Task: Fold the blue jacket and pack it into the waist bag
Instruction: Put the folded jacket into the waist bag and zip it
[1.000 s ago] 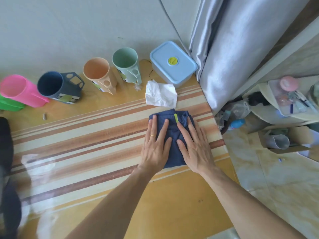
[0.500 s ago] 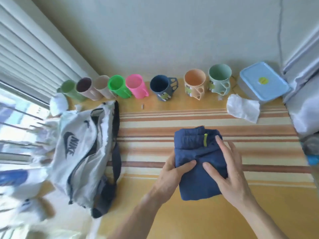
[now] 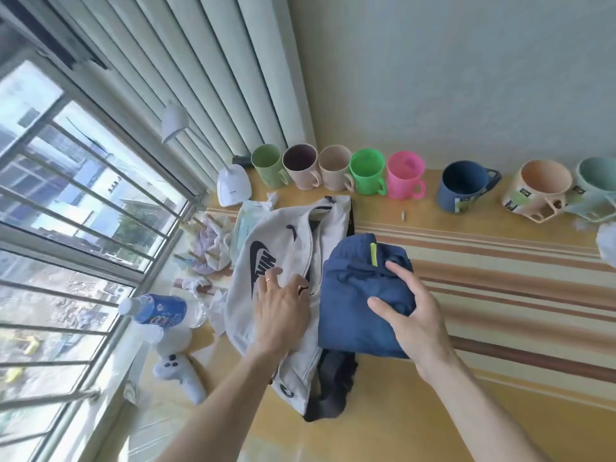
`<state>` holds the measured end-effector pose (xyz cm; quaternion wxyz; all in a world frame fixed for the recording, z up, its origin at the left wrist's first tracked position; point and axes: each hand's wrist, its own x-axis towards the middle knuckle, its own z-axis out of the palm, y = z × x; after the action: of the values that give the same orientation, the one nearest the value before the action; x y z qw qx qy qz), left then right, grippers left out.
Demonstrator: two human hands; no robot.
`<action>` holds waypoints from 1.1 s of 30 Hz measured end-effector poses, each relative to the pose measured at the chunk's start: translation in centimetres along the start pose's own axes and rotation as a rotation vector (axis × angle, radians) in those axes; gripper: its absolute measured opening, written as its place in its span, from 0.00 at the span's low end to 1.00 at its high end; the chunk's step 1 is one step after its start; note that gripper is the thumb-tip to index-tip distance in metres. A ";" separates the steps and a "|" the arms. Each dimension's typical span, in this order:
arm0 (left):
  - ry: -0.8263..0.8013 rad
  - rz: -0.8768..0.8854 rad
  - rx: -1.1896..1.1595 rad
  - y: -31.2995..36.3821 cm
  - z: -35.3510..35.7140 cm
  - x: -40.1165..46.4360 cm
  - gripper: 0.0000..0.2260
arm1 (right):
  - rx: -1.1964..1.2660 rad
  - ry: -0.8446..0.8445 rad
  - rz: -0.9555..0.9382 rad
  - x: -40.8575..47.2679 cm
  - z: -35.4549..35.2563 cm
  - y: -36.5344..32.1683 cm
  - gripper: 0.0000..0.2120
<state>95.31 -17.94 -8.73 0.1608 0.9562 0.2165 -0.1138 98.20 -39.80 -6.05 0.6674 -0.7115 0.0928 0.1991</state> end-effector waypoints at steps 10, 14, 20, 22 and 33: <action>-0.051 0.150 0.213 -8.1 0.1 3.3 0.18 | -0.115 0.238 0.008 4.2 7.5 0.6 0.30; 0.091 0.158 -0.109 -8.5 -2.6 1.9 0.25 | -0.150 0.212 0.009 5.5 10.3 0.8 0.31; 0.170 0.331 -0.356 -7.6 -4.4 0.0 0.28 | -0.195 -0.021 -0.018 8.6 16.9 1.6 0.30; 0.158 0.378 -0.401 -7.4 -4.3 0.0 0.27 | -0.187 -0.141 -0.012 8.9 19.2 1.9 0.24; -0.001 0.280 -0.472 -11.3 0.5 -1.0 0.26 | -1.040 -0.425 -0.450 4.6 15.6 6.6 0.23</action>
<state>89.24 -8.81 -11.83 0.3935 0.9129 0.1024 -0.0371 97.21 -24.44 -14.42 0.2617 -0.8912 -0.3050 0.2102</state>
